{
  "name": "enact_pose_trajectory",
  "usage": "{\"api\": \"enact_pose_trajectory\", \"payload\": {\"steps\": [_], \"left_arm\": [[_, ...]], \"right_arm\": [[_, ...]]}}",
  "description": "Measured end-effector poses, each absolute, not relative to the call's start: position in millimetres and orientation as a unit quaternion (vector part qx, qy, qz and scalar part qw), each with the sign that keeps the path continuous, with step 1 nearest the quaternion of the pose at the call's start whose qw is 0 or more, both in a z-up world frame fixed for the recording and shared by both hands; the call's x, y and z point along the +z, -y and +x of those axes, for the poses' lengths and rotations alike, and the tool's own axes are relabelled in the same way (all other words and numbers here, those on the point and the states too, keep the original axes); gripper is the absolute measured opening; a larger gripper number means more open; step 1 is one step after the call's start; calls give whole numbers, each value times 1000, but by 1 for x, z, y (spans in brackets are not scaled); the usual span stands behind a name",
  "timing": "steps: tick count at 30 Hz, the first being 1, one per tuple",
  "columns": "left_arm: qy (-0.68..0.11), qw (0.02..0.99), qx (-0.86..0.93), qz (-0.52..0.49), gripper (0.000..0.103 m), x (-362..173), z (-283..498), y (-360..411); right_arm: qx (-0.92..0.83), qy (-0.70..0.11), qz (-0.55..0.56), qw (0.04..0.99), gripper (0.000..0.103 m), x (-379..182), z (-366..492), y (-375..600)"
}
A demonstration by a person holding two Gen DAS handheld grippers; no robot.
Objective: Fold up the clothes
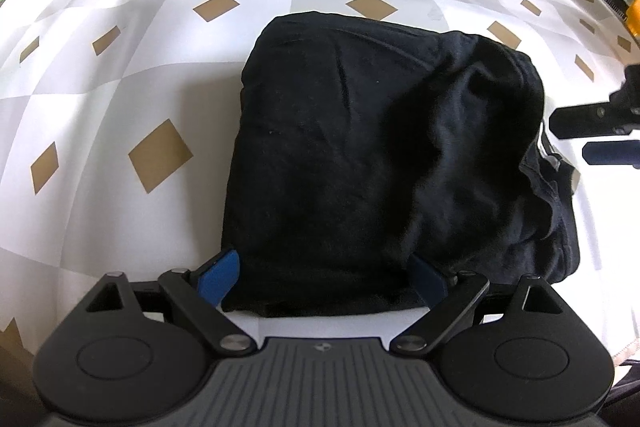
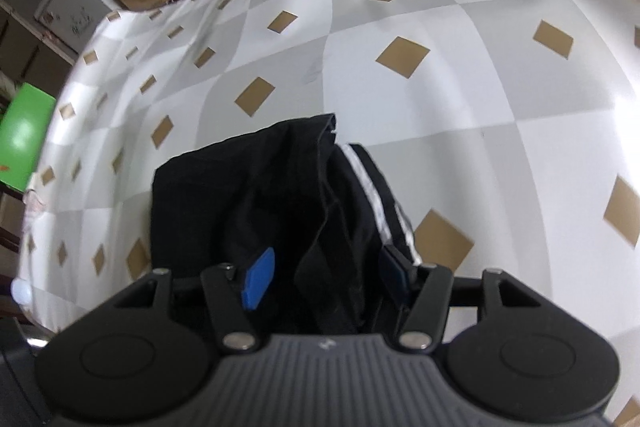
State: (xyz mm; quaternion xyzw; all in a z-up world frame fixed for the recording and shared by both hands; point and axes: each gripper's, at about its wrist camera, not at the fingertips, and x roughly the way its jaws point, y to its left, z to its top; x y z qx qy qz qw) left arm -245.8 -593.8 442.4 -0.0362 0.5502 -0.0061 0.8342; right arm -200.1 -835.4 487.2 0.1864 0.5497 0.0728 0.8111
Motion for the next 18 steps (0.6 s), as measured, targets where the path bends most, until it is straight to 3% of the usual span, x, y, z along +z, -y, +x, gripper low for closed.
{"api": "enact_pose_trajectory", "payload": {"steps": [18], "left_arm": [[-535,842,20,-70,91,455,-263,565]], "right_arm": [[33,-534,256,805,56,471,-235,833]]}}
